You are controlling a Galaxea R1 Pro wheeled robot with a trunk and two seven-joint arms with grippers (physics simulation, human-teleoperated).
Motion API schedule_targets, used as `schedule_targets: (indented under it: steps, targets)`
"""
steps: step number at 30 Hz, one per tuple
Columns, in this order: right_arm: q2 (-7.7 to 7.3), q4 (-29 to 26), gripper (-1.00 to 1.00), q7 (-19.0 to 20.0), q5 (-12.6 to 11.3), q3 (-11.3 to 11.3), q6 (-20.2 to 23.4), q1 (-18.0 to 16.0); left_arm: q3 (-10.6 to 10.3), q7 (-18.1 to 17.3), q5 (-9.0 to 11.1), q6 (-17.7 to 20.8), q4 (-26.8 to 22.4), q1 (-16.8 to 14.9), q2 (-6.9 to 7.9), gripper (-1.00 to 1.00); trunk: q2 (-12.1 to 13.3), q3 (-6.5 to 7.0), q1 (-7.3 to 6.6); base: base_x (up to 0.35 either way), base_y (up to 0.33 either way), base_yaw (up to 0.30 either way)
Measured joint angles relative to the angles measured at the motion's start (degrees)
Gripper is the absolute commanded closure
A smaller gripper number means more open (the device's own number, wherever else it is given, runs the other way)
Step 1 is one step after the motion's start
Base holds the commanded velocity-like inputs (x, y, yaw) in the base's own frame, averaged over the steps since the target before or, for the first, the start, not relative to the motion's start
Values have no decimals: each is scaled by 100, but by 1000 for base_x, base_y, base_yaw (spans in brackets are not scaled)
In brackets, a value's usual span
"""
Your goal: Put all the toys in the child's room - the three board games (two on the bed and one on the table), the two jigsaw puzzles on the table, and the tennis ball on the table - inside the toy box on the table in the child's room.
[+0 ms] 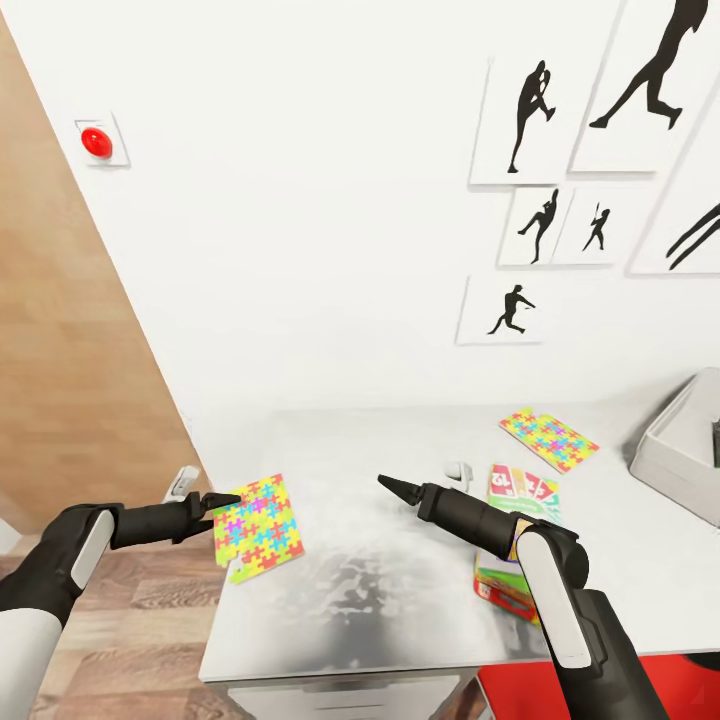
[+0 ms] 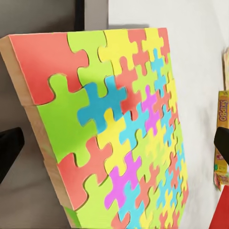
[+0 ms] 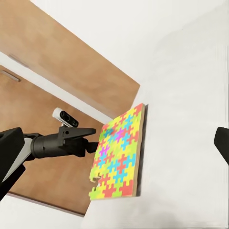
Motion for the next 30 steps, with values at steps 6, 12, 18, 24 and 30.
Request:
schedule_targets:
  steps: [6, 12, 18, 24, 30]
  targets:
    - [0, -4, -100, 1, 0, 0, -1, 1, 0, 2, -3, 0, -1, 0, 0, -100, 0, 0, 0, 0, -62, 0]
    - [0, -4, -100, -1, 0, 0, -1, 0, 5, 2, -1, 1, -1, 0, 0, -100, 0, 0, 0, 0, -6, 0]
    - [0, 0, -100, -1, 0, 0, -1, -1, 8, 12, 56, 30, -2, -1, 0, 100, 0, 0, 0, 0, 0, 0]
    - [0, 1, -100, -2, -2, 0, -1, -3, 15, 5, 98, 37, -3, -1, 4, 100, 39, 18, -21, 0, 0, 0]
    - [0, 1, -100, 0, -2, 0, -1, -3, 7, -3, 61, 24, -2, 0, 8, 100, 279, 125, -153, 0, 0, 0]
